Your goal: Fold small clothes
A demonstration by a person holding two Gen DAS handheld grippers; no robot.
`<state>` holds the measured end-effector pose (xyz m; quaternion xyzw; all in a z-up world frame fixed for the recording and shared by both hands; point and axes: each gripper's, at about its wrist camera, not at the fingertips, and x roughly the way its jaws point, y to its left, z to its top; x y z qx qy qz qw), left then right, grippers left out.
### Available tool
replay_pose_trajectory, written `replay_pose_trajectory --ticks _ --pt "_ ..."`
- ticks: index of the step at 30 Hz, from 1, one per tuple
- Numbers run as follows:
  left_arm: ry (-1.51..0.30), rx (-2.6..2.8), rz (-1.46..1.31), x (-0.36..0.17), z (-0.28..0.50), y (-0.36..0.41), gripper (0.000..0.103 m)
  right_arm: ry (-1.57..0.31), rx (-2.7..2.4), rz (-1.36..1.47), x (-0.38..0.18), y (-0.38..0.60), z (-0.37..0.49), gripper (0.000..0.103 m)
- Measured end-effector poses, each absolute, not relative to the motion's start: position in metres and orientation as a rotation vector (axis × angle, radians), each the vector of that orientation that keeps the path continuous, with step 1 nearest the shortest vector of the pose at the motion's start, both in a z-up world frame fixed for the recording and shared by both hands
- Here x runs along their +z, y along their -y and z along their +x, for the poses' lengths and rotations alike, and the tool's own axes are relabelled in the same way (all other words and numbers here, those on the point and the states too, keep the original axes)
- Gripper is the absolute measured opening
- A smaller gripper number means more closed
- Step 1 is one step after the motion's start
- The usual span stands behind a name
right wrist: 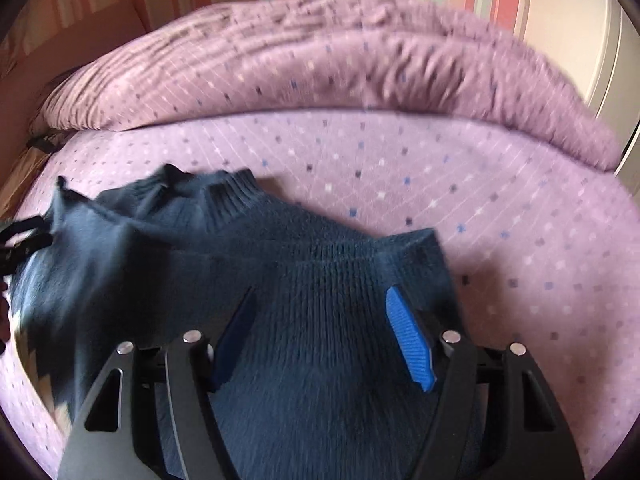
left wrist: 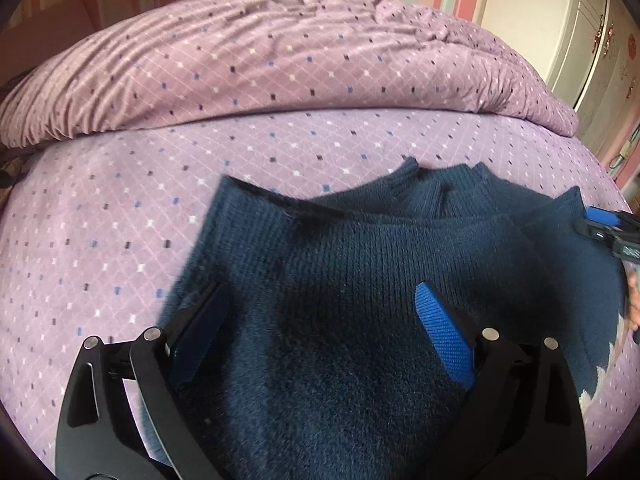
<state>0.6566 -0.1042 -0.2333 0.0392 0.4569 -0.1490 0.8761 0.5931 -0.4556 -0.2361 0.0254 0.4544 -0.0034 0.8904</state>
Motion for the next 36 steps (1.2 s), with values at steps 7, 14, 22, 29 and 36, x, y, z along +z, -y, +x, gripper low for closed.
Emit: replay_pose_trajectory --ticks 7,14,22,29,36 --pt "-0.937 -0.250 0.079 -0.217 0.628 0.093 0.097 -0.867 -0.129 -0.010 -0.212 0.443 0.525 0.075" --pt "-0.993 -0.147 0.067 -0.239 0.591 0.089 0.097 -0.879 -0.214 -0.042 -0.236 0.422 0.485 0.075" --pt "-1.011 -0.108 0.102 -0.269 0.583 0.089 0.098 -0.934 -0.225 -0.002 -0.269 0.422 0.484 0.077" --pt "-1.022 -0.108 0.080 -0.280 0.588 0.088 0.100 -0.939 -0.225 0.022 -0.278 0.425 0.483 0.080" --pt "-1.054 -0.088 0.078 -0.264 0.587 0.091 0.100 -0.954 -0.205 0.072 -0.264 0.429 0.485 0.080"
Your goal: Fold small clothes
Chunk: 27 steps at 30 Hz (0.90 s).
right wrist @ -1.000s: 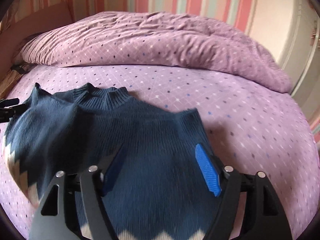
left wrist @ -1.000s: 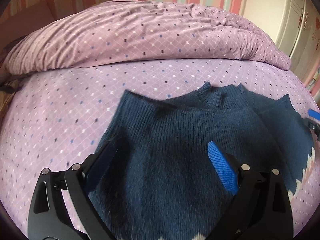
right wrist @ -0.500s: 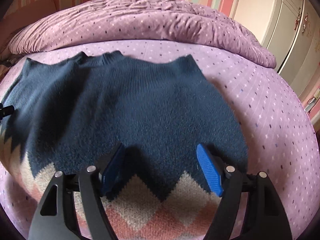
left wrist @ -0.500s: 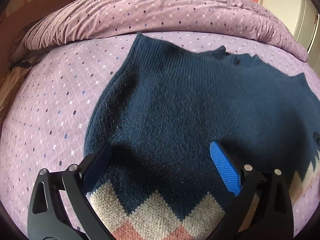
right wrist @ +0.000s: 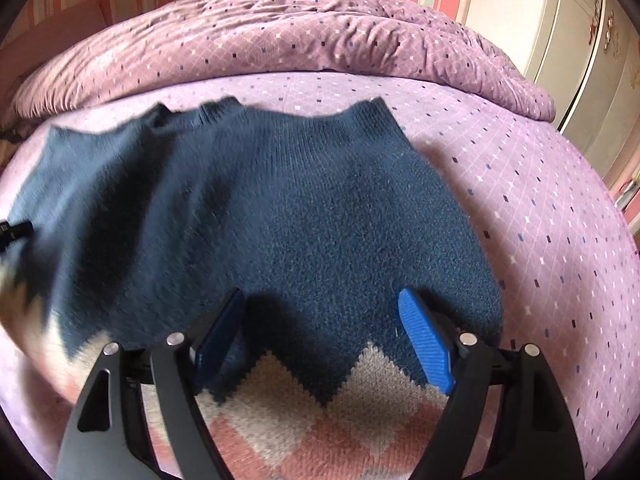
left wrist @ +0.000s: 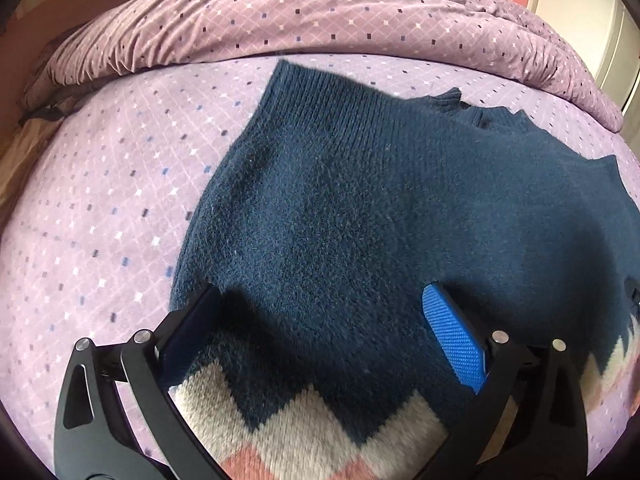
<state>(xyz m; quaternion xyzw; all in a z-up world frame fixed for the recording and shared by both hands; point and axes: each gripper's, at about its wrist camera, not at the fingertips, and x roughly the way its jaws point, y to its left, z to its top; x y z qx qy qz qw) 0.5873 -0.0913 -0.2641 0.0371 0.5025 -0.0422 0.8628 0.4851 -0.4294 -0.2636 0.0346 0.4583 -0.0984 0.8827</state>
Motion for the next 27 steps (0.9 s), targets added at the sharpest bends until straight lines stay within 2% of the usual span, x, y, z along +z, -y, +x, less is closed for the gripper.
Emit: replay_pose_trajectory --ticks 4,11,13,14,27 --pt "-1.049 -0.113 0.075 -0.241 0.576 0.101 0.100 -0.886 -0.201 0.061 -0.227 0.426 0.475 0.093" --pt "-1.044 -0.193 0.054 -0.202 0.551 0.141 0.100 -0.845 -0.223 0.019 -0.176 0.425 0.450 0.094" --pt "-1.048 -0.207 0.041 -0.196 0.544 0.152 0.100 -0.839 -0.237 0.032 -0.168 0.430 0.440 0.101" --pt "-1.050 -0.217 0.032 -0.194 0.540 0.159 0.100 -0.832 -0.247 0.040 -0.165 0.432 0.435 0.101" --pt "-1.127 -0.292 0.039 -0.220 0.509 0.225 0.100 -0.888 -0.319 0.126 -0.191 0.473 0.403 0.101"
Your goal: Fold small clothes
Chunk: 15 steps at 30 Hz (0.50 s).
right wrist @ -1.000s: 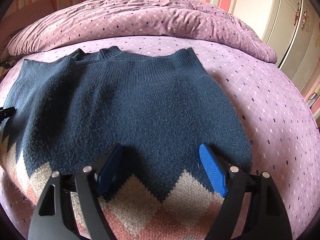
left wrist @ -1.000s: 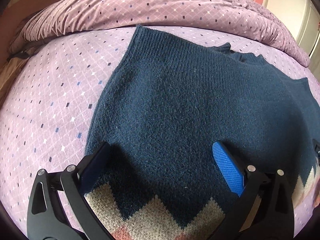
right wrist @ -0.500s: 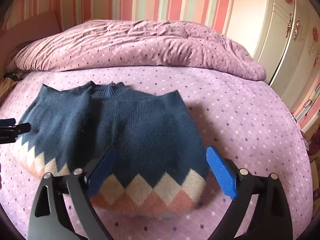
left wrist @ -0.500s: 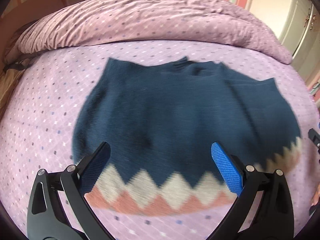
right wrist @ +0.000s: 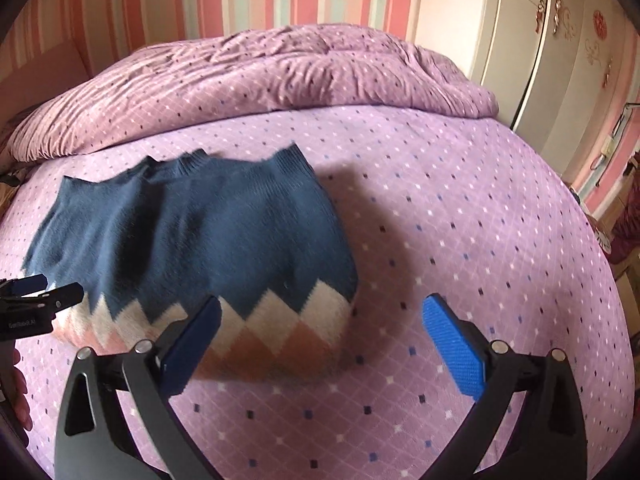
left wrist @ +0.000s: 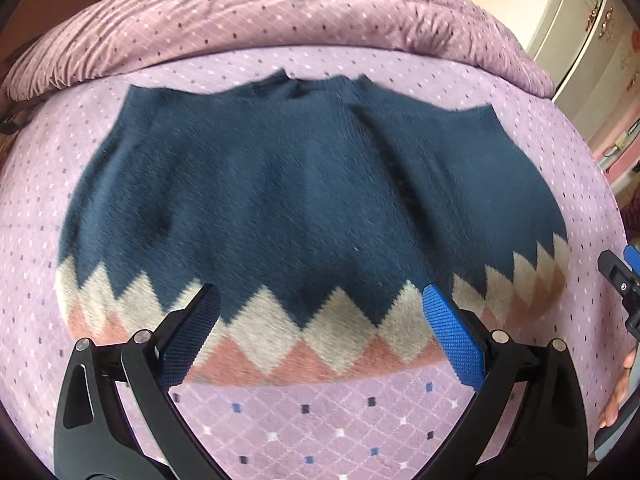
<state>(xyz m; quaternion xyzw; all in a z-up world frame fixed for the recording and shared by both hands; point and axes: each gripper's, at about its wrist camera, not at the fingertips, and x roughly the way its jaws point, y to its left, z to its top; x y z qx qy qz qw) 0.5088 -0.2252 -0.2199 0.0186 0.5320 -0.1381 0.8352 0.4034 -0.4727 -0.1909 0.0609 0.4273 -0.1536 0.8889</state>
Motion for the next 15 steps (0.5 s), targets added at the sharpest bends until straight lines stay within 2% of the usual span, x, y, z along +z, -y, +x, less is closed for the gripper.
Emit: replay_pose_trajectory --ticks 8,15 --pt "-1.131 -0.353 0.037 -0.233 0.504 0.249 0.100 -0.888 -0.306 0.166 -0.211 0.480 0.400 0.101" --pt "-1.131 -0.330 0.077 -0.250 0.514 0.249 0.100 -0.960 -0.301 0.249 -0.240 0.491 0.404 0.101"
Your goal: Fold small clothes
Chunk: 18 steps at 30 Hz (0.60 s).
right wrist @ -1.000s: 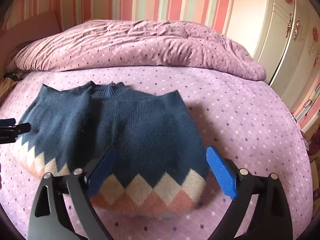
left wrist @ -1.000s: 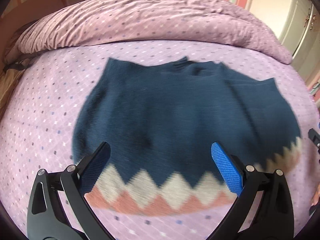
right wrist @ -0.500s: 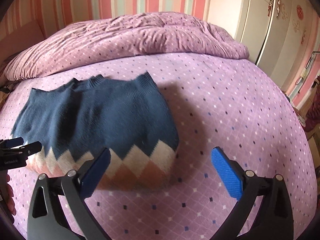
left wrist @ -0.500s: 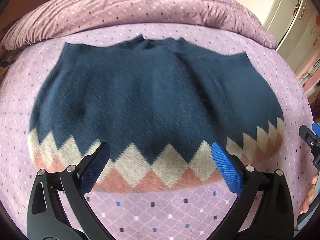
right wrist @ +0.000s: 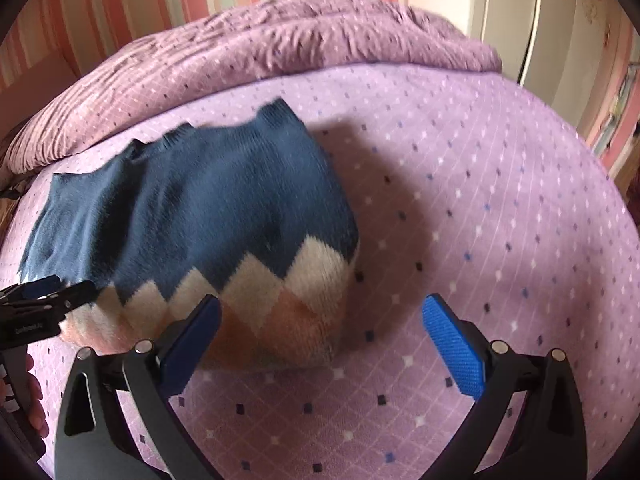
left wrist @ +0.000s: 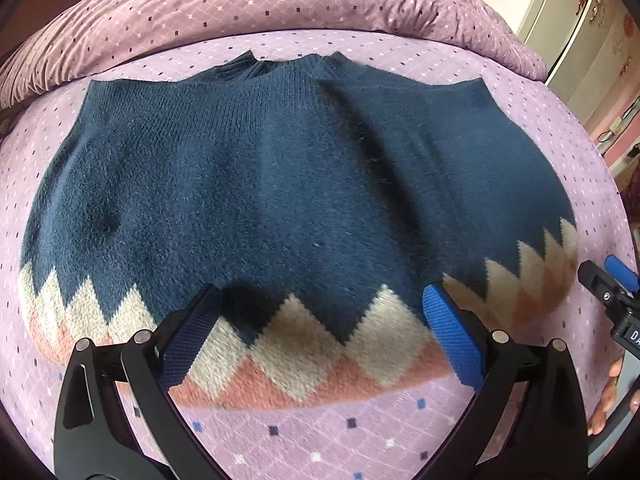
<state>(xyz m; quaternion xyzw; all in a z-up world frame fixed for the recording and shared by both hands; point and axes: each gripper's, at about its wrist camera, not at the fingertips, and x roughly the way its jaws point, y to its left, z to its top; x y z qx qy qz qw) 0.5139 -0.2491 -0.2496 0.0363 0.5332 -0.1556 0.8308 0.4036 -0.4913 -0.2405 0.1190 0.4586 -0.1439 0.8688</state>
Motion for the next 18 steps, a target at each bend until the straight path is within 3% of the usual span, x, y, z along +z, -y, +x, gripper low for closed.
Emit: replay_pose_trajectory --ticks 12,18 --pt "-1.134 -0.323 0.128 -0.262 0.520 0.255 0.100 -1.035 -0.193 0.566 -0.293 0.489 0.409 0.100" --pt "-1.136 -0.324 0.129 -0.262 0.521 0.255 0.100 -0.985 -0.219 0.729 -0.304 0.488 0.411 0.097"
